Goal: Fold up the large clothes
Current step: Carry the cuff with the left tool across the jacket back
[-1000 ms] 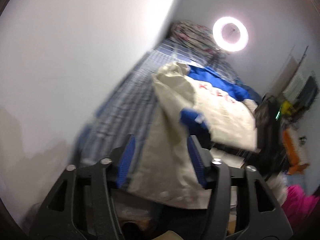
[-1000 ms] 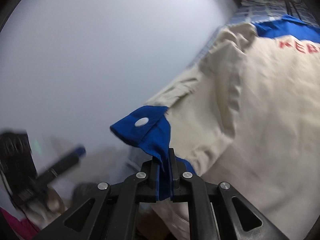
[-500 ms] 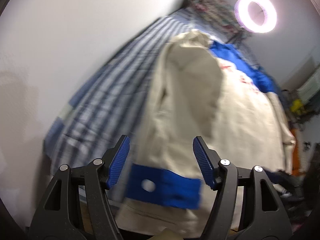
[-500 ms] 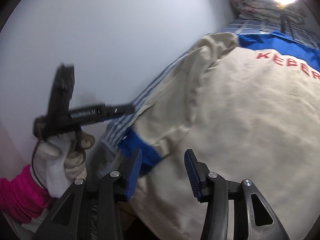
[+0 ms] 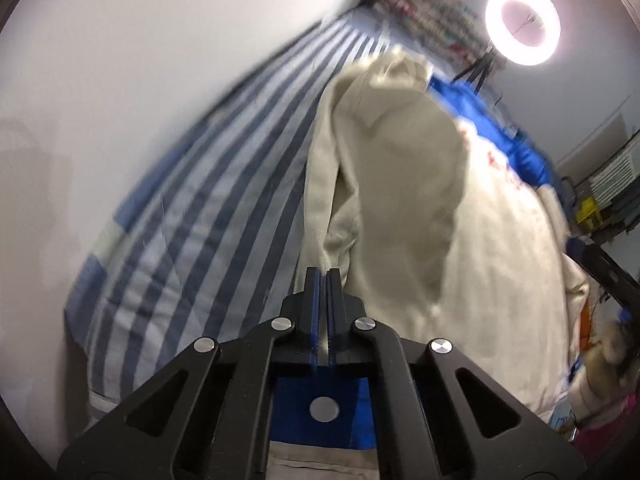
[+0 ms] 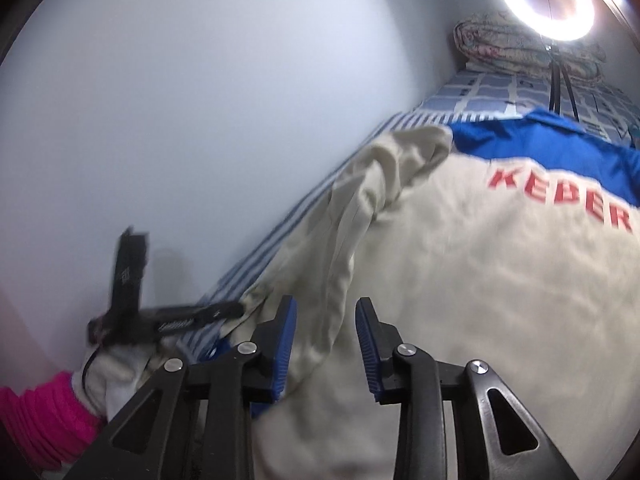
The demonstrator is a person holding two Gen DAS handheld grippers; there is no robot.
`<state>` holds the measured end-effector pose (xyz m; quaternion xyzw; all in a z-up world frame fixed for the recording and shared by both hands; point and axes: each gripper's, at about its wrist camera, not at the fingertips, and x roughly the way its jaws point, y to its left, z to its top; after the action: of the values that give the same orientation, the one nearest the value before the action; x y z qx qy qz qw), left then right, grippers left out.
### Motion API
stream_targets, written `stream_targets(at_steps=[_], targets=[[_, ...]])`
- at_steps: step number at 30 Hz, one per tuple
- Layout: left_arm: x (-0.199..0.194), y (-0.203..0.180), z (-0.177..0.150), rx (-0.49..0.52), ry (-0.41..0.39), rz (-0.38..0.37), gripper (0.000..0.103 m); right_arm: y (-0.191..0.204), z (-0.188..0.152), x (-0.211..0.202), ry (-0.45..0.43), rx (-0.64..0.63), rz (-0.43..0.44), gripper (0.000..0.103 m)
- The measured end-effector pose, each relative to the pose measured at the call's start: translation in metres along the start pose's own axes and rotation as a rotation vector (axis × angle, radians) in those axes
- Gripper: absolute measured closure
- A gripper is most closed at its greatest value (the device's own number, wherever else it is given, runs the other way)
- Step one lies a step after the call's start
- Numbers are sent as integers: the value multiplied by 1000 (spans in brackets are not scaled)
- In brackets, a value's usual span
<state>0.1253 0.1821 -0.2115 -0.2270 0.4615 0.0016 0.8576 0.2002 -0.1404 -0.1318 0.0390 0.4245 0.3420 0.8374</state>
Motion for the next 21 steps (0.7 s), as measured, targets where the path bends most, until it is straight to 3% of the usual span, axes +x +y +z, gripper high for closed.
stream_targets(at_steps=[2,7,13,17,21], targets=[[-27,-7,9,16,-74,-23,103,-6,17,8,-10,5,-6,73],[-85,-33,33,146,-238,17,103,-24,60,52,3,71,14,77],[-132,-64,50,274,-382,19,103,-36,76,137,81,169,68,77],[-135,-83,32,355,-377,2,103,-41,65,189,176,214,70,77],[-119,-94,10,387,-304,-45,103,-56,51,165,177,231,75,74]])
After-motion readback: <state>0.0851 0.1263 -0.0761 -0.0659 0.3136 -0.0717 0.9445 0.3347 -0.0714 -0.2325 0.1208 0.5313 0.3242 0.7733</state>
